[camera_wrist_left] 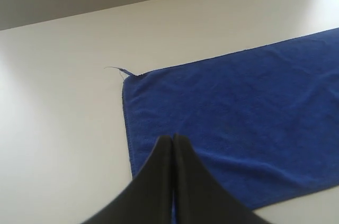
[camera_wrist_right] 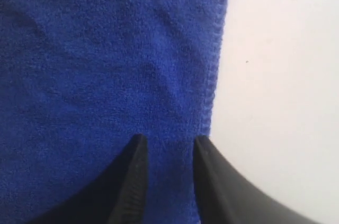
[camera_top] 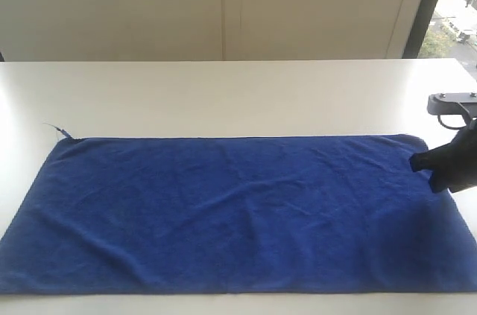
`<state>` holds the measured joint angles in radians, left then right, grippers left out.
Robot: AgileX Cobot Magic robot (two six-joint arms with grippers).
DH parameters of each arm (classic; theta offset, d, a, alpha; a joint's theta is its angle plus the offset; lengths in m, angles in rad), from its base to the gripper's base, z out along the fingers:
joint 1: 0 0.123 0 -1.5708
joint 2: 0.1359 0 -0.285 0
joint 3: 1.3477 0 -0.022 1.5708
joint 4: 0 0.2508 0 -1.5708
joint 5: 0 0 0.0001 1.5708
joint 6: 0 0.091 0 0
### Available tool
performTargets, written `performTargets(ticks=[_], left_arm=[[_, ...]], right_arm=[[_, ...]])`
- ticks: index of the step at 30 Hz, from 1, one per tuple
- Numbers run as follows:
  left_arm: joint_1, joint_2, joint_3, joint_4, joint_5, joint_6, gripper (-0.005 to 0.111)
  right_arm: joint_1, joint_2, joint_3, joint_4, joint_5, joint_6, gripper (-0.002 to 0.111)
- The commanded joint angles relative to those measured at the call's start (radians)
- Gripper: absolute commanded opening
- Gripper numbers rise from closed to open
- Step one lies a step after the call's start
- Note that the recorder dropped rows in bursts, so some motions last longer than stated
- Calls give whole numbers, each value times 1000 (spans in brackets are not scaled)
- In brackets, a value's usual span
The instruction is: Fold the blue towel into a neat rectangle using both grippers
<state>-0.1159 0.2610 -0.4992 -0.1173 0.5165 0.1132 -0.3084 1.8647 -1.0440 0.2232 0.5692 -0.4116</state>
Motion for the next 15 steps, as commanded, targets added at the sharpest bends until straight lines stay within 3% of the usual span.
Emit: performTargets(ticks=[1, 15], left_arm=[[-6, -5, 2, -16, -11, -9, 0], [-6, -5, 2, -16, -16, -9, 0]], right_arm=[[-12, 9, -7, -44, 1, 13, 29], [-12, 61, -7, -44, 13, 24, 27]])
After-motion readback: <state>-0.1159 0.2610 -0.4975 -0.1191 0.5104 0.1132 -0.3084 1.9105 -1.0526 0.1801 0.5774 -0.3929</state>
